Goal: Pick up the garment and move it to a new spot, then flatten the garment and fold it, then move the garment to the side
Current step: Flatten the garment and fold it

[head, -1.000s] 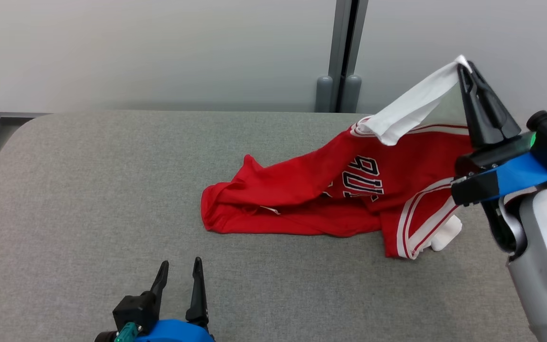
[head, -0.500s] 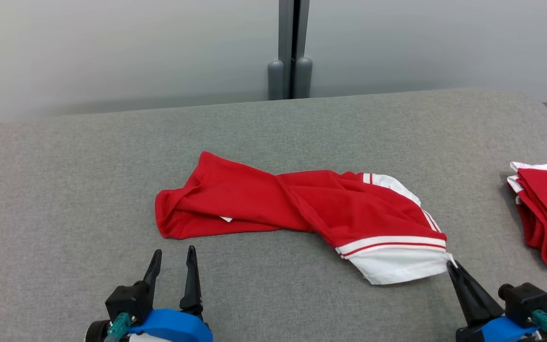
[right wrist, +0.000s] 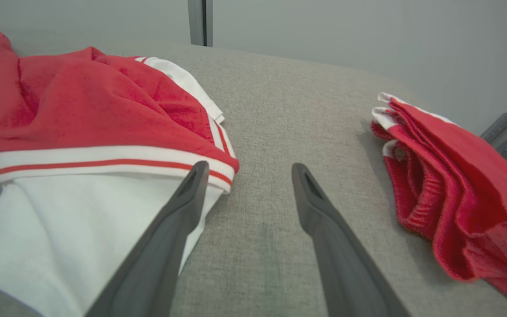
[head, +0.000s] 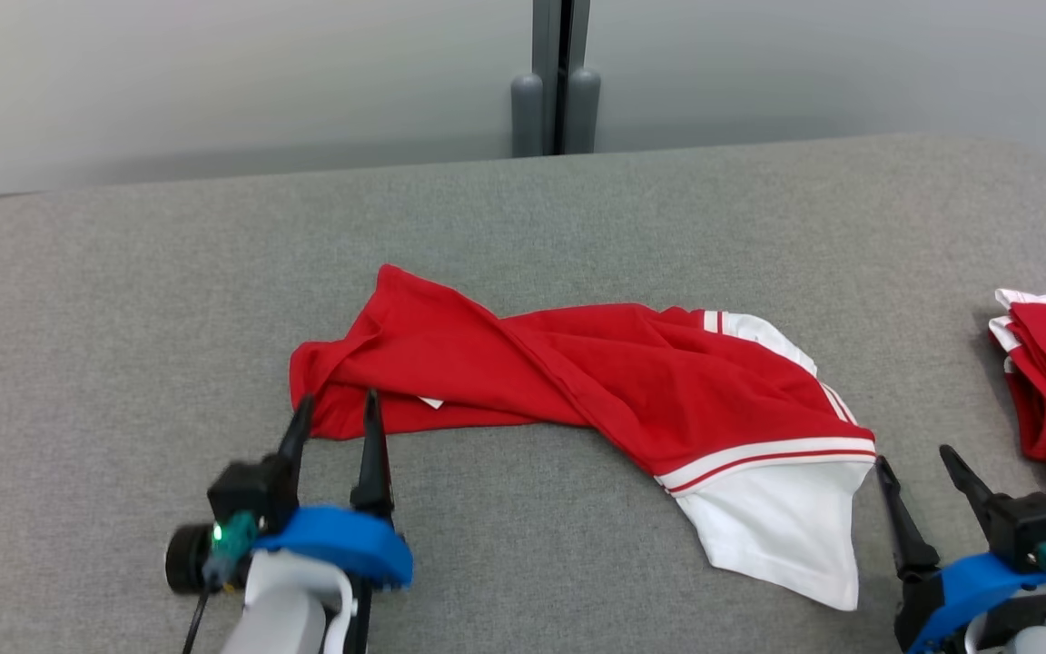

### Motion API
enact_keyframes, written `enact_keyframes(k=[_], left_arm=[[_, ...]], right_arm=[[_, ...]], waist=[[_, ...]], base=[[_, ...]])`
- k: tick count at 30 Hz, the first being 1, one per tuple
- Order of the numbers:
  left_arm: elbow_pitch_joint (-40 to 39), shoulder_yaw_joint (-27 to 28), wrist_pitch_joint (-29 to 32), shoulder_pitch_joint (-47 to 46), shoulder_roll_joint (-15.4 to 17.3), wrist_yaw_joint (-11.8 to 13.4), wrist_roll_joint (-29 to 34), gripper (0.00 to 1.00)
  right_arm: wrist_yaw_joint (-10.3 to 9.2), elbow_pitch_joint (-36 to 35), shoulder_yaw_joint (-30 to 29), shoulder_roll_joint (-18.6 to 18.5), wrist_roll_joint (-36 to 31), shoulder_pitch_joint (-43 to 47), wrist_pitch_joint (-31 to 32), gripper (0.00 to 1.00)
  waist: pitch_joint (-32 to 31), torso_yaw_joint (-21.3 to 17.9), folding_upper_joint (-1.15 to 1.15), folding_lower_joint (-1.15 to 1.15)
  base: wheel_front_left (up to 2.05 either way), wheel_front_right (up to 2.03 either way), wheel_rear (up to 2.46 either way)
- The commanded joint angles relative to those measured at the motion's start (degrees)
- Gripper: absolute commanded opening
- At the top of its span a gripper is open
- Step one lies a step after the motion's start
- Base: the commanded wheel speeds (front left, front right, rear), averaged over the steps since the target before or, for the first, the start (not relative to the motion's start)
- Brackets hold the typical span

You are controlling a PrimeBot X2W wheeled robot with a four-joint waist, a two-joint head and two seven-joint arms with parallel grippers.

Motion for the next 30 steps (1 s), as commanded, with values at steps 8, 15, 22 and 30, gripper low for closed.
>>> enact_keyframes(k=[8, 15, 22, 30], left_arm=[[13.21, 0.31, -0.16, -18.41, -0.02, 0.63, 1.42, 1.0], [29.49, 0.76, 3.35, -34.45, 0.02, 1.47, 0.64, 1.0], [41.51, 0.84, 9.4, -42.84, 1.51, 4.28, 0.68, 1.0], [46.16, 0.22, 8.58, -42.85, 1.23, 3.23, 0.09, 0.0]], right_arm=[[0.01, -4.15, 3.24, 2.64, 0.0, -3.59, -0.02, 1.0], [0.01, -6.72, 5.89, 3.52, 1.7, -6.99, -0.02, 1.0], [0.01, -7.34, 7.18, 3.62, 2.8, -9.24, -0.02, 1.0], [0.01, -7.18, 5.49, 3.26, 3.38, -8.86, -0.02, 1.0]], waist=[[4.88, -1.94, -0.01, 0.0], [10.12, -5.13, -0.01, 0.0], [13.98, -8.37, -0.01, 0.0], [14.56, -8.23, -0.01, 0.0]], base=[[0.0, 0.0, 0.0], [0.0, 0.0, 0.0], [0.0, 0.0, 0.0], [0.0, 0.0, 0.0]])
